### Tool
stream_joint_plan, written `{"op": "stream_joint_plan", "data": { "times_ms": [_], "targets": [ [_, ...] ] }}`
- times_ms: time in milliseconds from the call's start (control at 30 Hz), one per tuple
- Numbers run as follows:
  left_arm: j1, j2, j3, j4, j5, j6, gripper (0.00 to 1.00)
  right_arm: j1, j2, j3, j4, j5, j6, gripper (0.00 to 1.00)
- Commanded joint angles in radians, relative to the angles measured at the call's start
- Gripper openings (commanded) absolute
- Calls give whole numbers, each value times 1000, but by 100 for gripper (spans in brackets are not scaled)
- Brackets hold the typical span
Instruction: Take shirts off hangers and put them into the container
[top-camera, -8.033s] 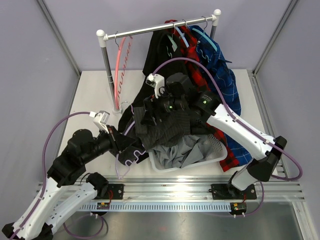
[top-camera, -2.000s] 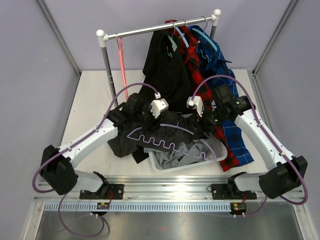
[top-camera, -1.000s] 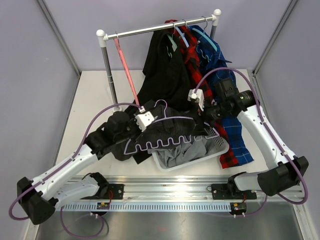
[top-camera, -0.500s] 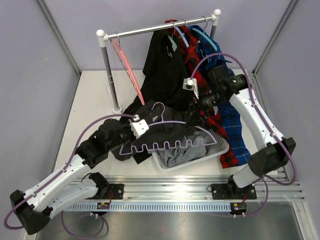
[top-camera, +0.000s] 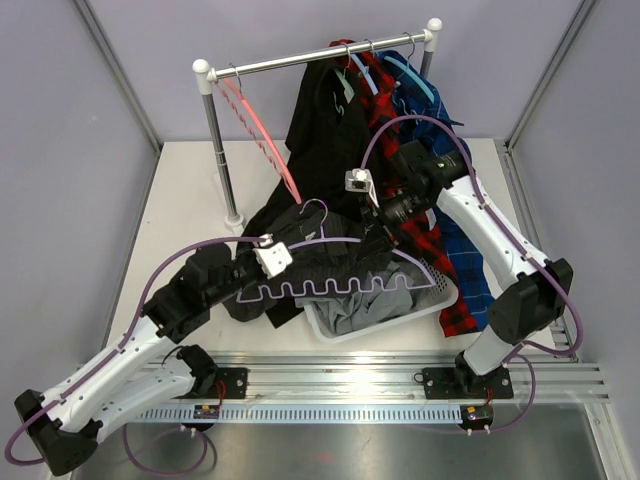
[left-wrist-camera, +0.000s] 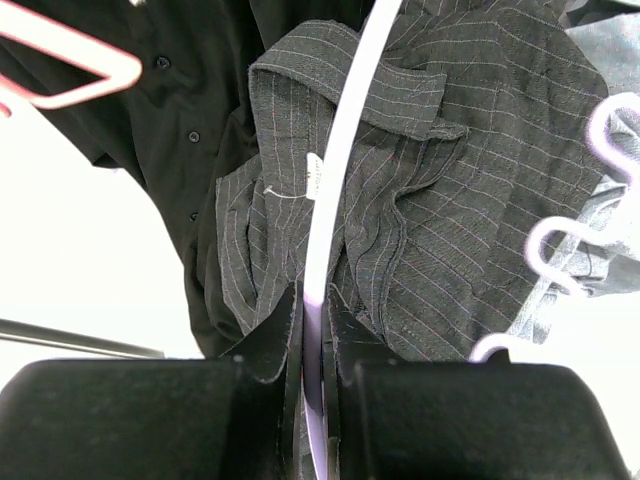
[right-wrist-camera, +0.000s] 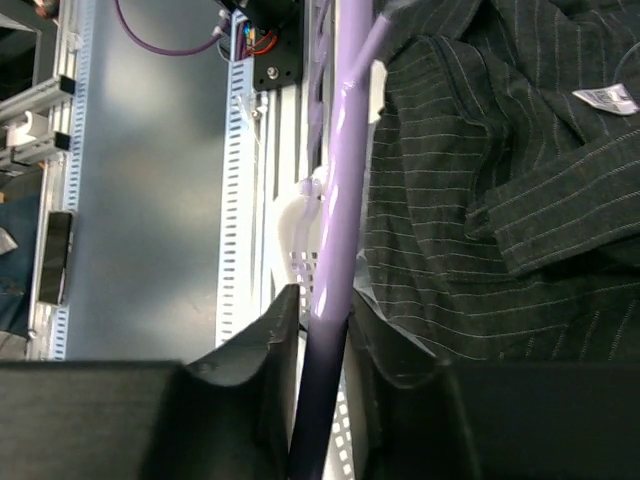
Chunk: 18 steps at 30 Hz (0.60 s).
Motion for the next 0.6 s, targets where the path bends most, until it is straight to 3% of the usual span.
{"op": "stream_joint_plan", "data": {
  "times_ms": [0, 33, 100, 233, 333, 367, 567],
  "targets": [
    [-5, -17, 20, 119, -19, 17, 0, 0, 15, 24, -226, -50, -40, 27],
    [-5, -17, 23, 122, -19, 19, 0, 3, 17, 24, -229, -49, -43, 12],
    [-5, -20, 24, 128, -22, 17, 0, 3, 18, 27, -243, -52, -48, 0],
    [-5, -27, 24, 135, -28, 5, 1, 2, -7, 39, -263, -64, -67, 0],
    [-5, -40, 29, 130, -68, -27, 38, -2, -78, 33, -183, 0, 10, 0],
    [-5, -46, 35, 122, -74, -49, 60, -14, -102, 30, -162, 22, 33, 0],
    [-5, -158, 47, 75, -225, -119, 88, -155, -287, 5, 13, 178, 194, 0]
  ]
}}
